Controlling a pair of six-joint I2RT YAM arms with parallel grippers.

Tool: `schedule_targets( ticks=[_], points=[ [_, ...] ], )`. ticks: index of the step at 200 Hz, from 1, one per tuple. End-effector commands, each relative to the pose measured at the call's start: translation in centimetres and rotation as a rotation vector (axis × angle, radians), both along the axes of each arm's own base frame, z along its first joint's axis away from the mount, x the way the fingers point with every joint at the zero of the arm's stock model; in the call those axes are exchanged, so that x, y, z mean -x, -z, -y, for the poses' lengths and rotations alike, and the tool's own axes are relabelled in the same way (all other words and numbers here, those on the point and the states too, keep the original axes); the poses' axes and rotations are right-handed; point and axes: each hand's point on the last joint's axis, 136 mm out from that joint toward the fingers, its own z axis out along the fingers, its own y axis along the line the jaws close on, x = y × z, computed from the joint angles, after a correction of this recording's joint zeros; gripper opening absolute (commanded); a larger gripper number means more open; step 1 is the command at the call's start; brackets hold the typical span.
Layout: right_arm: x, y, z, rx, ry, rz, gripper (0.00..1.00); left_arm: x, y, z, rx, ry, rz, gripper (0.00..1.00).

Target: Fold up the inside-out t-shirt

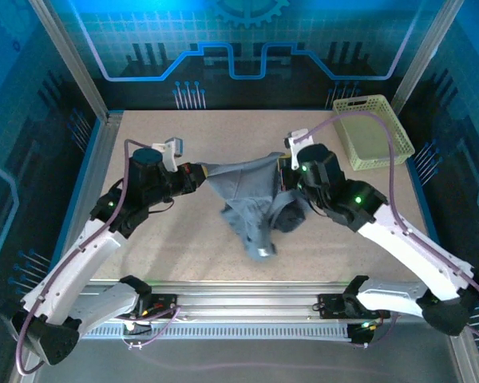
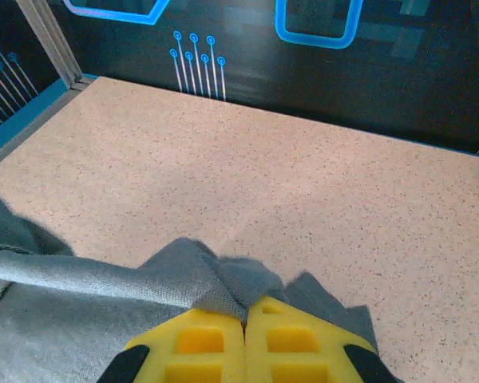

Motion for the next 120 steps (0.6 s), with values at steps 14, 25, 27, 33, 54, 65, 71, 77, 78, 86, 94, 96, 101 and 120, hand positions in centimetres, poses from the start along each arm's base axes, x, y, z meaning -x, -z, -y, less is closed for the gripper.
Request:
schedule_targets(
  ticks=[14, 25, 27, 33, 54, 65, 71, 77, 78, 86, 94, 96, 101, 120],
  points=[
    [-4.8, 6.2, -3.5, 0.089, -0.041, -0.167, 0.00, -1.7, 6.9, -4.9, -0.268, -0.221, -0.227, 0.00],
    [-5.4, 7.4, -4.4, 0.095, -0.049, -0.187, 0.00, -1.7, 8.5, -5.4, -0.275, -0.230, -0.281, 0.00],
    [-5.5, 7.6, -4.5, 0.096, -0.049, -0.191, 0.00, -1.7, 8.7, -5.5, -0.274, -0.231, -0.288, 0.00],
    [-5.6, 8.1, -4.6, 0.100, -0.046, -0.198, 0.00, -1.7, 9.3, -5.7, -0.268, -0.232, -0.304, 0.00],
    [-5.5, 9.0, -4.4, 0.115, -0.041, -0.212, 0.00, -1.4, 10.5, -6.4, -0.272, -0.245, -0.325, 0.00],
    [-5.2, 9.4, -4.3, 0.125, -0.057, -0.224, 0.04, -1.4, 10.9, -7.1, -0.281, -0.261, -0.327, 0.00],
    [-5.1, 9.7, -4.1, 0.136, -0.057, -0.233, 0.14, -1.4, 11.1, -7.5, -0.282, -0.271, -0.331, 0.00],
    [-4.9, 10.0, -3.9, 0.146, -0.055, -0.244, 0.28, -1.6, 11.4, -7.8, -0.288, -0.277, -0.335, 0.00],
    [-4.9, 10.1, -3.9, 0.150, -0.056, -0.246, 0.29, -1.6, 11.5, -7.9, -0.290, -0.277, -0.336, 0.00],
    [-4.5, 10.6, -3.3, 0.165, -0.045, -0.261, 0.43, -1.6, 12.1, -8.5, -0.301, -0.289, -0.353, 0.00],
    [-4.0, 10.9, -2.6, 0.175, -0.031, -0.270, 0.53, -1.7, 12.6, -9.1, -0.308, -0.303, -0.372, 0.00],
    [-3.8, 11.0, -2.4, 0.175, -0.029, -0.273, 0.55, -1.8, 12.7, -9.2, -0.308, -0.305, -0.376, 0.00],
    [-3.4, 11.4, -1.9, 0.174, -0.024, -0.281, 0.58, -1.8, 13.0, -9.4, -0.310, -0.308, -0.385, 0.00],
    [-0.8, 12.8, -0.6, 0.135, -0.035, -0.324, 0.70, -1.8, 14.0, -10.1, -0.314, -0.319, -0.407, 0.00]
  ],
)
